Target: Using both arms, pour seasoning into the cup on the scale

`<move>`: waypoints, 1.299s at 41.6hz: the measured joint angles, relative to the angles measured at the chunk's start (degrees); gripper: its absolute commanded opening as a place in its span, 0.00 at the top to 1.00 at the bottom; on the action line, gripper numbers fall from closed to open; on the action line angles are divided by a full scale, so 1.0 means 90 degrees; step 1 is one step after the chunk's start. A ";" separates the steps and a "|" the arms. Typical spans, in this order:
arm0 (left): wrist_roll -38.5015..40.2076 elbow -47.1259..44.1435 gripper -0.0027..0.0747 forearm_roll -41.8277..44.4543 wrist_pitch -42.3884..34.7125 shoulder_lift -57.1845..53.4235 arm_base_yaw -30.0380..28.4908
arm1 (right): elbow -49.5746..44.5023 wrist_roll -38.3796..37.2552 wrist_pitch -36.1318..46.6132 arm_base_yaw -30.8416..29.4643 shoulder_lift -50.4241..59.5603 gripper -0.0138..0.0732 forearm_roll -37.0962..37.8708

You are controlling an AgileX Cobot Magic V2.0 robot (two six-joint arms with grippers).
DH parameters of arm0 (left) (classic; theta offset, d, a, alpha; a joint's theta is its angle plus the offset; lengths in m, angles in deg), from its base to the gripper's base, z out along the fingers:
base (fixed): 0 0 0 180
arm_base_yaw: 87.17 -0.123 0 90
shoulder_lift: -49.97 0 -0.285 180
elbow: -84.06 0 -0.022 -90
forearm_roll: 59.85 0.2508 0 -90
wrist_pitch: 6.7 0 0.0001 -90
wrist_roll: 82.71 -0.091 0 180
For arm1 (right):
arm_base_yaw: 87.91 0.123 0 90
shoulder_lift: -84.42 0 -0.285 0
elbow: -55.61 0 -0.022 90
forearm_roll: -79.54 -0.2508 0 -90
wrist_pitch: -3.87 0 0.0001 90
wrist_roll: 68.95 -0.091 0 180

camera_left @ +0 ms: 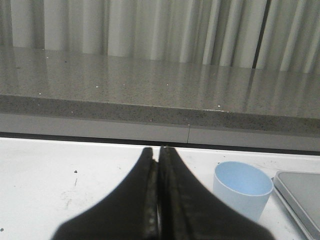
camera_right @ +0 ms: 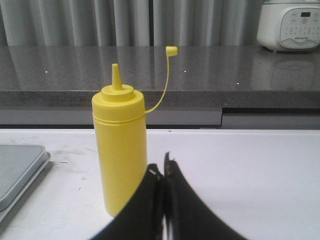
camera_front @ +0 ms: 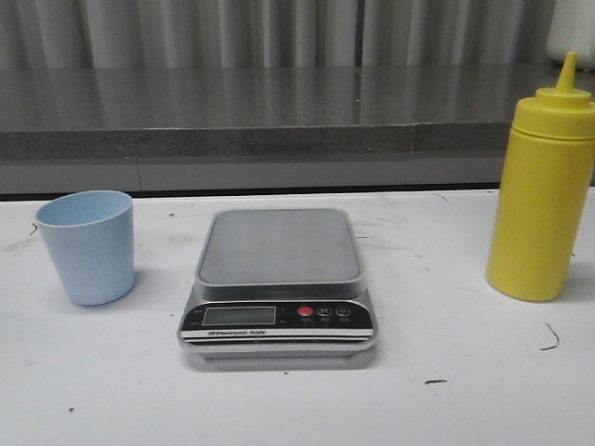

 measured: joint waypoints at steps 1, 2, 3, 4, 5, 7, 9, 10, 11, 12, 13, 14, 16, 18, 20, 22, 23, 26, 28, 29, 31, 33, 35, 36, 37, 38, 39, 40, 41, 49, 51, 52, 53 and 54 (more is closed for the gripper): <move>0.0000 0.0000 0.99 0.0000 -0.0013 0.0000 0.0000 | 0.0000 0.0000 0.0000 0.0000 0.0000 0.92 0.0000; 0.0000 0.0000 0.99 0.0000 -0.0011 0.0000 0.0000 | 0.0000 0.0000 0.0000 0.0000 0.0000 0.92 0.0000; 0.0000 0.0000 0.99 0.0000 -0.0027 0.0000 0.0000 | 0.0000 0.0000 0.0000 0.0000 0.0000 0.92 0.0000; 0.0000 0.0000 0.99 0.0000 -0.0042 0.0000 0.0000 | 0.0000 0.0000 0.0000 0.0000 0.0000 0.92 0.0000; 0.0000 0.0000 0.99 0.0000 -0.0081 0.0000 0.0000 | 0.0000 0.0000 0.0000 0.0000 0.0000 0.92 0.0000; 0.0000 0.0000 0.99 0.0000 -0.0165 0.0000 0.0000 | 0.0000 0.0000 0.0000 0.0000 0.0000 0.92 0.0000; 0.0000 0.0000 0.99 0.0000 -0.0261 0.0000 0.0000 | 0.0000 0.0000 0.0027 0.0000 0.0000 0.92 0.0000; 0.0000 0.0000 0.99 0.0000 -0.0343 0.0000 0.0000 | 0.0000 0.0000 0.0030 0.0000 0.0000 0.92 0.0000; 0.0000 0.0000 0.99 0.0000 -0.0389 0.0000 0.0000 | 0.0000 0.0000 0.0030 0.0000 0.0000 0.92 0.0000; 0.0000 0.0000 0.99 0.0000 -0.0440 0.0000 0.0000 | 0.0000 0.0000 0.0030 0.0000 0.0000 0.92 0.0000; 0.0000 0.0029 0.99 0.0000 -0.0441 0.0000 0.0000 | 0.0000 0.0000 0.0003 0.0000 0.0000 0.92 0.0000; 0.0000 0.0054 0.99 0.0000 -0.0441 0.0000 0.0000 | 0.0045 0.0000 -0.0049 0.0000 0.0000 0.92 0.0000; 0.0000 0.0195 0.99 0.0000 -0.0358 0.0000 0.0000 | 0.0188 0.0000 -0.0202 0.0000 0.0000 0.92 0.0000; 0.0000 0.0481 0.99 0.0000 -0.0227 0.0000 0.0000 | 0.0425 0.0000 -0.0391 0.0000 0.0000 0.92 0.0000; 0.0000 0.0818 0.99 0.0000 -0.0070 0.0000 0.0000 | 0.0716 0.0000 -0.0588 0.0000 0.0000 0.92 0.0031; 0.0000 0.1235 0.99 0.0000 0.0141 0.0000 0.0000 | 0.1049 0.0000 -0.0843 0.0000 0.0000 0.92 0.0088; 0.0000 0.1394 0.99 0.0000 0.0251 0.0000 0.0000 | 0.1297 0.0000 -0.0987 0.0000 0.0000 0.92 0.0116; 0.0000 0.1992 0.99 0.0000 0.0640 0.0000 0.0000 | 0.1823 0.0000 -0.1412 0.0000 -0.0110 0.92 0.0187; 0.0000 0.2441 0.99 0.0000 0.0935 0.0077 0.0000 | 0.2260 0.0000 -0.1707 0.0000 -0.0262 0.92 0.0215; 0.0000 0.2604 0.99 0.0000 0.1116 0.0152 0.0000 | 0.2479 0.0000 -0.1885 0.0000 -0.0371 0.92 0.0225; 0.0000 0.2972 0.99 0.0000 0.1436 0.0325 0.0000 | 0.2860 0.0000 -0.2203 0.0000 -0.0584 0.92 0.0234; 0.0000 0.3310 0.99 0.0000 0.1762 0.0537 0.0000 | 0.3221 0.0000 -0.2521 0.0000 -0.0813 0.92 0.0242; 0.0000 0.3661 0.99 0.0000 0.2110 0.0808 0.0000 | 0.3594 0.0000 -0.2883 0.0000 -0.1083 0.92 0.0242; 0.0000 0.3822 0.99 0.0000 0.2276 0.0916 0.0000 | 0.3763 0.0000 -0.3068 0.0000 -0.1220 0.92 0.0242; 0.0000 0.3975 0.99 0.0000 0.2439 0.1093 0.0000 | 0.3882 0.0000 -0.3208 0.0000 -0.1322 0.92 0.0242; 0.0000 0.4117 0.99 0.0000 0.2567 0.1199 0.0000 | 0.4024 0.0000 -0.3437 0.0000 -0.1491 0.92 0.0242; 0.0000 0.4213 0.99 0.0000 0.2726 0.1341 0.0000 | 0.4148 0.0000 -0.3569 0.0000 -0.1590 0.92 0.0242; 0.0000 0.4326 0.99 0.0000 0.2882 0.1445 0.0000 | 0.4253 0.0000 -0.3746 0.0000 -0.1721 0.92 0.0242; 0.0000 0.4400 0.99 0.0000 0.2995 0.1575 0.0000 | 0.4315 0.0000 -0.3870 0.0000 -0.1814 0.92 0.0242; 0.0000 0.4554 0.99 0.0000 0.3723 0.2263 0.0000 | 0.4439 0.0000 -0.4742 0.0000 -0.2525 0.92 0.0242; 0.0000 0.4554 0.99 0.0000 0.3848 0.2397 0.0000 | 0.4439 0.0000 -0.4840 0.0000 -0.2690 0.92 0.0242; 0.0000 0.4554 0.99 0.0000 0.3881 0.2439 0.0000 | 0.4439 0.0000 -0.4859 0.0000 -0.2746 0.92 0.0242; 0.0000 0.4554 0.99 0.0000 0.3915 0.2479 0.0000 | 0.4439 0.0000 -0.4875 0.0000 -0.2821 0.92 0.0242; 0.0000 0.4554 0.99 0.0000 0.3956 0.2529 0.0000 | 0.4439 0.0000 -0.4875 0.0000 -0.2871 0.92 0.0242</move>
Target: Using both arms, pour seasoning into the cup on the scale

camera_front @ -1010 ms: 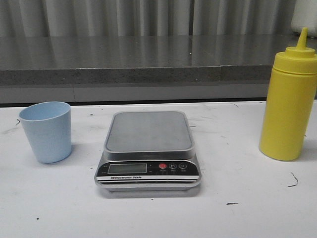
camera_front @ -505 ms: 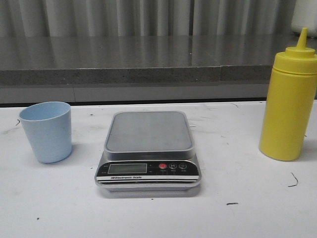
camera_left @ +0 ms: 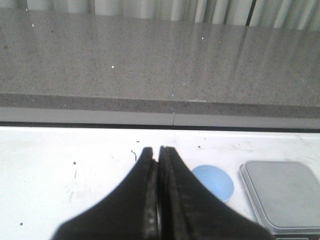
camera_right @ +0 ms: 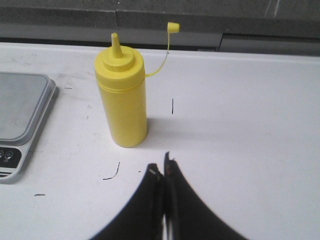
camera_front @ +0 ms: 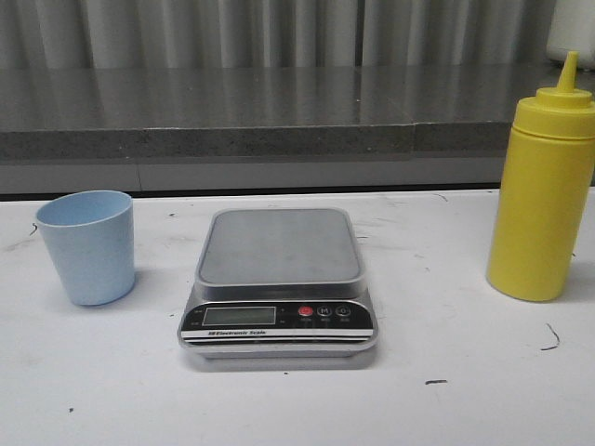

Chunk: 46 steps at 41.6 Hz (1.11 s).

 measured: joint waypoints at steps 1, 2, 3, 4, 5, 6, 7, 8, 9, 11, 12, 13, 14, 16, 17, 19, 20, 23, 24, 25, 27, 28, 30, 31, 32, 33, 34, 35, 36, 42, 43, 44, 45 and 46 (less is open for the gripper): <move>0.0000 0.0000 0.99 0.0000 0.0026 0.0022 0.0000 | 0.0000 0.0000 0.0000 0.0000 -0.0062 0.92 0.0000; 0.0000 0.0000 0.99 0.0000 0.0051 0.0074 0.0000 | 0.0000 0.0000 0.0000 0.0000 -0.0101 0.92 0.0000; 0.0000 0.0000 0.99 0.0000 0.0071 0.0095 0.0000 | 0.0000 0.0000 0.0000 0.0000 -0.0154 0.92 0.0000; 0.0000 0.0000 0.99 0.0000 0.0080 0.0143 0.0000 | 0.0000 0.0000 0.0000 0.0000 -0.0188 0.92 0.0000; 0.0000 0.0000 0.99 0.0000 0.0080 0.0180 0.0000 | 0.0000 0.0000 0.0000 0.0000 -0.0225 0.92 0.0000; 0.0000 0.0000 0.99 0.0000 0.0091 0.0186 0.0000 | 0.0000 0.0000 -0.0012 0.0000 -0.0263 0.92 0.0000; 0.0000 0.0000 0.99 0.0000 0.0087 0.0225 0.0000 | 0.0000 0.0000 -0.0010 0.0000 -0.0287 0.92 0.0000; 0.0000 0.0000 0.99 0.0000 0.0107 0.0252 0.0000 | 0.0000 0.0000 -0.0014 0.0000 -0.0323 0.92 0.0000; 0.0000 0.0000 0.99 0.0000 0.0104 0.0282 0.0000 | 0.0000 0.0000 -0.0026 0.0000 -0.0354 0.92 0.0000; 0.0000 0.0000 0.99 0.0000 0.0120 0.0327 0.0000 | 0.0000 0.0035 -0.0069 0.0000 -0.0415 0.91 0.0000; 0.0000 0.0000 0.99 0.0000 0.0128 0.0342 0.0000 | 0.0000 0.0035 -0.0080 0.0000 -0.0430 0.90 0.0000; 0.0000 0.0000 0.99 0.0000 0.0128 0.0355 0.0000 | 0.0000 0.0035 -0.0095 0.0000 -0.0446 0.88 0.0000; 0.0000 -0.0012 0.99 0.0000 0.0128 0.0369 0.0000 | 0.0000 0.0088 -0.0095 0.0000 -0.0463 0.84 0.0000; 0.0000 -0.0027 0.97 0.0000 0.0128 0.0394 0.0000 | 0.0000 0.0203 -0.0095 0.0000 -0.0489 0.76 0.0000; 0.0000 -0.0054 0.96 0.0000 0.0128 0.0407 0.0000 | 0.0000 0.0250 -0.0095 0.0000 -0.0495 0.71 0.0000; 0.0000 -0.0067 0.89 0.0000 0.0144 0.0443 0.0000 | 0.0000 0.0358 -0.0095 0.0000 -0.0506 0.60 0.0000; 0.0000 -0.0067 0.85 0.0000 0.0152 0.0459 0.0000 | 0.0000 0.0389 -0.0103 0.0000 -0.0504 0.55 0.0000; 0.0000 -0.0067 0.69 0.0013 0.0152 0.0518 0.0000 | 0.0000 0.0499 -0.0103 0.0000 -0.0504 0.40 0.0000; 0.0000 -0.0067 0.61 0.0023 0.0152 0.0546 0.0000 | 0.0000 0.0497 -0.0103 0.0000 -0.0504 0.35 0.0000; -0.0012 -0.0067 0.56 0.0038 0.0152 0.0571 0.0000 | 0.0000 0.0513 -0.0103 0.0000 -0.0504 0.31 0.0000; -0.0040 -0.0067 0.45 0.0049 0.0152 0.0622 0.0000 | 0.0000 0.0526 -0.0103 0.0000 -0.0504 0.27 0.0000; -0.0040 -0.0067 0.41 0.0049 0.0152 0.0634 0.0000 | 0.0000 0.0538 -0.0103 0.0000 -0.0504 0.26 0.0000; -0.0051 -0.0067 0.36 0.0058 0.0152 0.0705 0.0000 | 0.0000 0.0549 -0.0103 0.0000 -0.0504 0.27 0.0000; -0.0051 -0.0067 0.35 0.0058 0.0152 0.0728 0.0000 | 0.0000 0.0549 -0.0103 0.0000 -0.0504 0.27 0.0000; -0.0067 -0.0067 0.35 0.0062 0.0138 0.0782 0.0000 | 0.0000 0.0549 -0.0103 0.0000 -0.0504 0.27 0.0000; -0.0066 -0.0067 0.35 0.0062 0.0138 0.0822 0.0000 | 0.0000 0.0549 -0.0103 0.0000 -0.0504 0.27 0.0000; -0.0081 -0.0067 0.35 0.0073 0.0138 0.0883 0.0000 | 0.0000 0.0549 -0.0103 0.0000 -0.0504 0.27 0.0000; -0.0082 -0.0067 0.35 0.0073 0.0138 0.0954 0.0000 | 0.0000 0.0549 -0.0103 0.0000 -0.0504 0.27 0.0000; -0.0091 -0.0055 0.35 0.0073 0.0138 0.0994 0.0000 | 0.0000 0.0549 -0.0103 0.0000 -0.0504 0.27 0.0000; -0.0106 0.0183 0.35 0.0073 0.0261 0.1577 0.0030 | 0.0000 0.0549 -0.0103 0.0000 -0.0504 0.27 0.0000; -0.0119 0.0240 0.35 0.0076 0.0313 0.1689 0.0061 | 0.0000 0.0549 -0.0103 0.0000 -0.0504 0.27 0.0000; -0.0166 0.0320 0.35 0.0089 0.0375 0.1847 0.0112 | 0.0000 0.0549 -0.0103 0.0000 -0.0504 0.27 0.0000; -0.0199 0.0384 0.35 0.0089 0.0419 0.1970 0.0156 | 0.0000 0.0549 -0.0103 0.0000 -0.0504 0.27 0.0000; -0.0237 0.0472 0.35 0.0092 0.0460 0.2145 0.0226 | 0.0000 0.0549 -0.0103 0.0000 -0.0504 0.27 0.0000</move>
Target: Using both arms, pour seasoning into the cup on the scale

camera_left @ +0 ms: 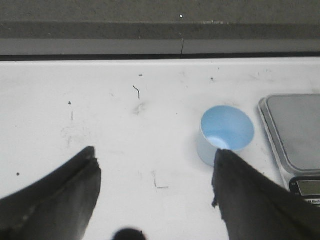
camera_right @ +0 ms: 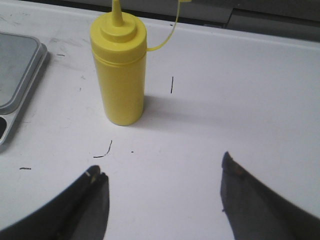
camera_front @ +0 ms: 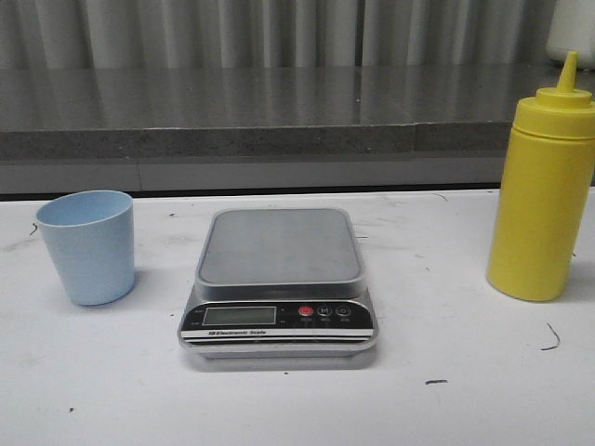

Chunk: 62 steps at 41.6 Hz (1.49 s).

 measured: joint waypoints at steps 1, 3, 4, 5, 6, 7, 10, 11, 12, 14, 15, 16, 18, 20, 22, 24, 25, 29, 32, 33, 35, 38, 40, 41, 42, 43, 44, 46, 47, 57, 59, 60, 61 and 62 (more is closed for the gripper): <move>-0.0019 0.0067 0.35 0.0000 0.0033 0.0137 0.0059 | 0.0000 0.0000 0.0000 0.0000 0.0000 0.27 0.0000; -0.0047 0.0225 0.35 0.0011 0.0096 0.0460 0.0210 | 0.0000 0.0000 0.0000 0.0000 0.0000 0.27 0.0000; -0.0099 0.0293 0.35 0.0011 0.0124 0.0597 0.0274 | 0.0000 0.0000 0.0000 0.0000 0.0000 0.27 0.0000; -0.0099 0.0384 0.35 0.0011 0.0152 0.0793 0.0359 | 0.0000 0.0000 0.0000 0.0000 0.0000 0.27 0.0000; -0.0099 0.0481 0.35 0.0011 0.0186 0.0943 0.0425 | 0.0000 0.0000 0.0000 0.0000 0.0000 0.27 0.0000; -0.0099 0.0556 0.35 0.0011 0.0224 0.1154 0.0511 | 0.0000 0.0000 0.0000 0.0000 0.0000 0.27 0.0000; -0.0099 0.0815 0.35 0.0011 0.0332 0.1705 0.0703 | 0.0000 0.0000 0.0000 0.0000 0.0000 0.27 0.0000; -0.0099 0.0922 0.35 0.0011 0.0385 0.1929 0.0766 | 0.0000 0.0000 0.0000 0.0000 0.0000 0.27 0.0000; -0.0099 0.1004 0.35 0.0011 0.0428 0.2098 0.0807 | 0.0000 0.0000 0.0000 0.0000 0.0000 0.27 0.0000; -0.0099 0.1200 0.35 0.0011 0.0508 0.2493 0.0890 | 0.0000 0.0000 0.0000 0.0000 0.0000 0.27 0.0000; -0.0099 0.1285 0.36 0.0011 0.0556 0.2662 0.0910 | 0.0000 0.0000 0.0000 0.0000 0.0000 0.27 0.0000; -0.0099 0.1368 0.35 0.0011 0.0586 0.2830 0.0936 | 0.0000 0.0000 0.0000 0.0000 0.0000 0.27 0.0000; -0.0099 0.1550 0.36 0.0011 0.0634 0.3214 0.0964 | 0.0000 0.0000 0.0000 0.0000 0.0000 0.27 0.0000; -0.0099 0.1730 0.36 0.0011 0.0661 0.3595 0.0979 | 0.0000 0.0000 0.0000 0.0000 0.0000 0.27 0.0000; -0.0099 0.1884 0.35 0.0011 0.0689 0.3916 0.0992 | 0.0000 0.0000 0.0000 0.0000 0.0000 0.27 0.0000; -0.0099 0.2054 0.36 0.0011 0.0702 0.4275 0.0992 | 0.0000 0.0000 0.0000 0.0000 0.0000 0.27 0.0000; -0.0099 0.2124 0.36 0.0011 0.0702 0.4425 0.0992 | 0.0000 0.0000 0.0000 0.0000 0.0000 0.27 0.0000; -0.0099 0.2438 0.36 0.0011 0.0732 0.5079 0.0992 | 0.0000 0.0010 0.0000 0.0000 0.0000 0.27 0.0000; -0.0099 0.2618 0.36 0.0014 0.0743 0.5482 0.0992 | 0.0000 0.0010 0.0000 0.0000 0.0000 0.27 0.0000; -0.0099 0.2669 0.36 0.0014 0.0743 0.5558 0.0992 | 0.0000 0.0010 0.0000 0.0000 0.0000 0.27 0.0000; -0.0099 0.2767 0.35 0.0014 0.0743 0.5806 0.0992 | 0.0000 0.0010 0.0000 0.0000 0.0000 0.27 0.0000; -0.0099 0.2919 0.36 0.0014 0.0743 0.6122 0.0992 | 0.0000 0.0010 0.0000 0.0000 0.0000 0.27 0.0000; -0.0099 0.2982 0.36 0.0025 0.0743 0.6282 0.0992 | 0.0000 0.0010 -0.0006 0.0000 0.0000 0.27 0.0000; -0.0099 0.3031 0.36 0.0025 0.0743 0.6376 0.0992 | 0.0000 0.0010 -0.0006 0.0000 0.0000 0.27 0.0000; -0.0099 0.3060 0.36 0.0025 0.0743 0.6441 0.0992 | 0.0000 0.0010 -0.0006 0.0000 0.0000 0.27 0.0000; -0.0099 0.3063 0.36 0.0025 0.0743 0.6504 0.0992 | 0.0000 0.0010 -0.0006 0.0000 0.0000 0.27 0.0000; -0.0099 0.3087 0.36 0.0025 0.0730 0.6574 0.0992 | 0.0000 0.0010 -0.0006 0.0000 0.0000 0.27 0.0000; -0.0099 0.3098 0.36 0.0025 0.0730 0.6665 0.0992 | 0.0000 0.0010 -0.0006 0.0000 0.0000 0.27 0.0000; -0.0099 0.3098 0.36 0.0025 0.0730 0.6703 0.0992 | 0.0000 0.0010 -0.0006 0.0000 0.0000 0.27 0.0000; -0.0099 0.3125 0.59 0.0025 0.0702 0.6810 0.0992 | 0.0000 0.0010 -0.0006 0.0000 0.0000 0.27 0.0000; -0.0099 0.3125 0.64 0.0025 0.0702 0.6810 0.0992 | 0.0000 0.0010 -0.0006 0.0000 0.0000 0.27 0.0000; -0.0099 0.3125 0.68 0.0025 0.0702 0.6810 0.0992 | 0.0000 0.0010 -0.0006 0.0000 0.0000 0.27 0.0000; -0.0099 0.3125 0.71 0.0025 0.0702 0.6810 0.0992 | 0.0000 0.0010 -0.0006 0.0000 0.0000 0.27 0.0000; -0.0099 0.3125 0.74 0.0025 0.0714 0.6810 0.0992 | 0.0000 0.0010 -0.0006 0.0000 0.0000 0.27 0.0000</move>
